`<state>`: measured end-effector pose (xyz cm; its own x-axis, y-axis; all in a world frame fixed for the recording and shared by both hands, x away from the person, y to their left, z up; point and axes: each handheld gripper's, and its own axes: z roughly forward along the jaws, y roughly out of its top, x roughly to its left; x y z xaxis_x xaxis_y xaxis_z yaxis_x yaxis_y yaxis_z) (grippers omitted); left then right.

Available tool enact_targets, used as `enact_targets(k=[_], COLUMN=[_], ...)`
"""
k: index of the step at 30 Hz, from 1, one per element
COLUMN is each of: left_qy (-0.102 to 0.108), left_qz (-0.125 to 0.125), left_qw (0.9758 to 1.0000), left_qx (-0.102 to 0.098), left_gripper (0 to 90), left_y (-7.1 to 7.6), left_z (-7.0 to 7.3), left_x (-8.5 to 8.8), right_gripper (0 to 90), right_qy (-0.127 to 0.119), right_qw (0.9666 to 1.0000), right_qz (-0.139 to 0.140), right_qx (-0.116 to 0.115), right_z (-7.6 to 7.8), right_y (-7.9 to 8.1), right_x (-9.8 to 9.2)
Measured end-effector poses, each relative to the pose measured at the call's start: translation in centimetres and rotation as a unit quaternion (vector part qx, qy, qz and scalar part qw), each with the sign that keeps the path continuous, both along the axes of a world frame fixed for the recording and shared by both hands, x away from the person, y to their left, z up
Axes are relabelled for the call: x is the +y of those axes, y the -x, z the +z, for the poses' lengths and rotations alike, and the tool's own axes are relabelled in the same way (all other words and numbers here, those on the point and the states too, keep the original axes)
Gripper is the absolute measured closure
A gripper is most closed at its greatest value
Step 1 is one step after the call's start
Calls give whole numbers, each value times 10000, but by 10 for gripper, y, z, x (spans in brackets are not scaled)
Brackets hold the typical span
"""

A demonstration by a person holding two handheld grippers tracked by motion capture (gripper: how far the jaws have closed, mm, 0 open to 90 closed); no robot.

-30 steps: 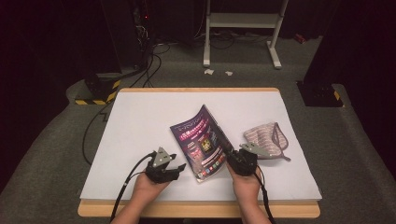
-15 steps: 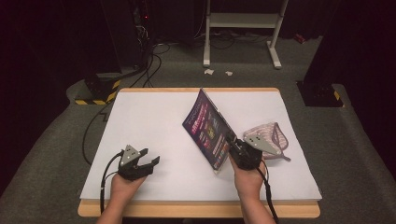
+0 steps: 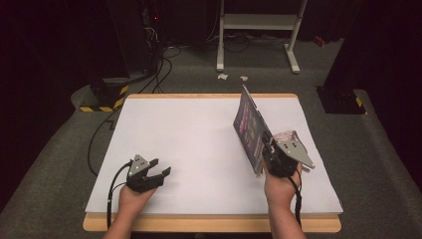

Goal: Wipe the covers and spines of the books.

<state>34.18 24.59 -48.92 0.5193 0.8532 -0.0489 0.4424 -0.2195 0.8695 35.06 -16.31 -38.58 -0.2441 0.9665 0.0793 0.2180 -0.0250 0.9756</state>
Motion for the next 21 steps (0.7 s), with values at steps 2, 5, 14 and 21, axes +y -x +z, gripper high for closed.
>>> enact_targets(k=[2, 5, 14, 21], left_qy=[3, 0, -19, 6], left_qz=[0, -10, -2, 12], left_qw=[10000, 10000, 10000, 10000], left_qx=[12, 33, 43, 69], left_gripper=[376, 376, 377, 377], left_y=[-1, -1, 0, 0], left_z=[0, 0, -1, -1], left_x=[-1, -2, -1, 1], right_gripper=[840, 839, 837, 832], right_qy=[97, 115, -17, 64], right_qw=[9999, 9998, 9954, 9874], right_qz=[3, 143, 935, 1429], right_qx=[-41, -86, 204, 674], right_z=[-4, -7, -28, -54], right_y=[1, 6, 14, 8], right_x=[3, 11, 55, 96])
